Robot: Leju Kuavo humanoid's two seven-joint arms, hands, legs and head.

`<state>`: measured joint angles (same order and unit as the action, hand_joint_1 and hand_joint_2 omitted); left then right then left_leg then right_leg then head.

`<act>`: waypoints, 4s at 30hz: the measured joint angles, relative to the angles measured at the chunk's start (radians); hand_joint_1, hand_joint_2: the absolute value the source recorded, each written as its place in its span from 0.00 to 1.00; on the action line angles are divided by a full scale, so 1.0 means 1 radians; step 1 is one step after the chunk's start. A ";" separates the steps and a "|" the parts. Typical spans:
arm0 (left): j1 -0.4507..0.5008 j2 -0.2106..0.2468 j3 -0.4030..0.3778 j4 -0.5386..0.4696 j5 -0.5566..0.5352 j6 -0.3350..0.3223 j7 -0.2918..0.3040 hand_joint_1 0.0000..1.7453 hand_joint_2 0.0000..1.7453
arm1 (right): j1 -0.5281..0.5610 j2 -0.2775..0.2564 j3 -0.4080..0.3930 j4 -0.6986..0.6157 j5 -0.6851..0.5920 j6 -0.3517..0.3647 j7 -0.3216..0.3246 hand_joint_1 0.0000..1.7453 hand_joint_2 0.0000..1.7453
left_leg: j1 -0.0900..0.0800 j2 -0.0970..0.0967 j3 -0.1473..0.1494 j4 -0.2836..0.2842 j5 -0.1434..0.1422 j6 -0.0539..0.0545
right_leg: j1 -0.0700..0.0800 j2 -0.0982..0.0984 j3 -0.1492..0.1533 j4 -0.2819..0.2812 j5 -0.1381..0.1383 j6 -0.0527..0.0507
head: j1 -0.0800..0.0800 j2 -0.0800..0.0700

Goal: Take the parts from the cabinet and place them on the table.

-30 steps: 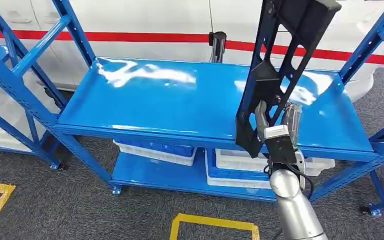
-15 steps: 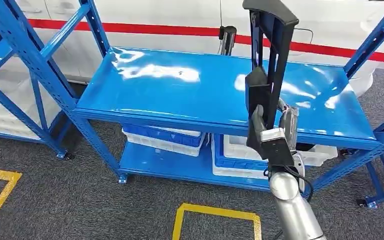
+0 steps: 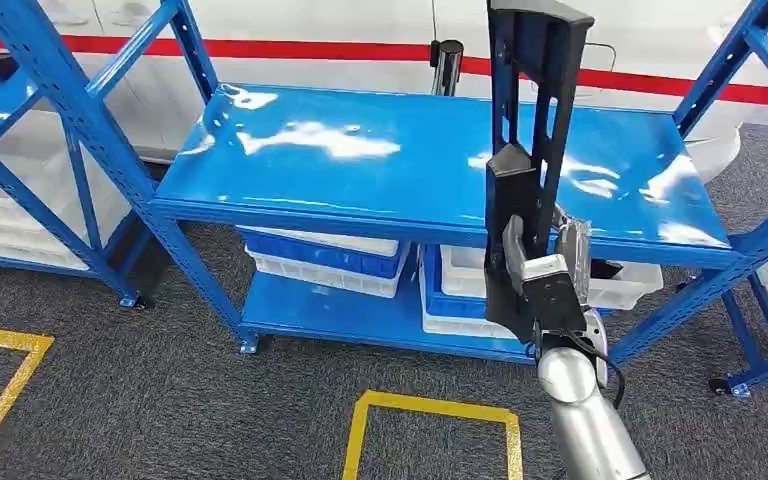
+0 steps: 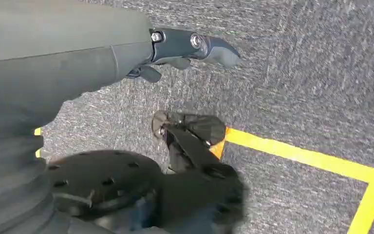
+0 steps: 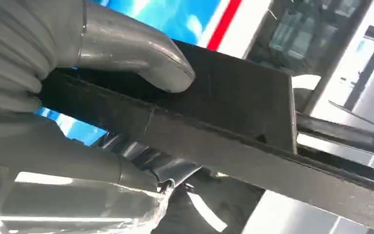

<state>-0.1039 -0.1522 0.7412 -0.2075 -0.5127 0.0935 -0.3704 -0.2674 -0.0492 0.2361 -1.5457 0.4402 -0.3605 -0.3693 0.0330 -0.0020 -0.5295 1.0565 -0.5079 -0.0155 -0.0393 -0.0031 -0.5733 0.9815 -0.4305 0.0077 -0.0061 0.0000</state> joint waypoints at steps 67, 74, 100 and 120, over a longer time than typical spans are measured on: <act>0.007 0.000 0.031 0.001 0.018 0.011 -0.003 0.00 1.00 | -0.207 0.104 0.115 0.141 0.738 -0.273 0.206 1.00 1.00 | -0.018 0.000 0.010 -0.063 0.015 0.048 | 0.031 -0.007 -0.043 0.017 0.037 0.039 | 0.000 0.000; 0.010 -0.001 0.031 0.001 0.005 0.003 0.007 0.00 1.00 | -0.210 0.097 0.117 0.164 0.656 -0.249 0.189 1.00 1.00 | -0.024 0.006 -0.086 -0.062 0.094 0.075 | 0.025 -0.003 -0.117 0.331 -0.133 0.041 | 0.007 0.000; -0.006 0.015 0.023 0.000 -0.073 0.016 0.035 0.00 1.00 | -0.109 0.103 0.005 0.013 0.318 -0.051 0.071 1.00 1.00 | -0.021 0.007 -0.024 -0.060 0.049 0.074 | 0.029 0.000 -0.066 0.089 -0.060 0.022 | 0.005 0.000; 0.025 0.027 0.024 0.000 -0.105 0.017 0.039 0.00 1.00 | -0.142 0.117 0.059 0.069 0.236 -0.017 0.093 1.00 1.00 | -0.017 0.005 -0.220 0.264 -0.051 0.012 | 0.031 -0.001 0.025 0.028 -0.048 -0.023 | 0.005 0.000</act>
<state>-0.0793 -0.1247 0.7656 -0.2075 -0.6176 0.1106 -0.3319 -0.4094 0.0679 0.2949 -1.4767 0.6760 -0.3773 -0.2766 0.0162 0.0034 -0.7494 1.3200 -0.5590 -0.0033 -0.0078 -0.0043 -0.5487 1.0096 -0.4786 -0.0148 -0.0015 0.0000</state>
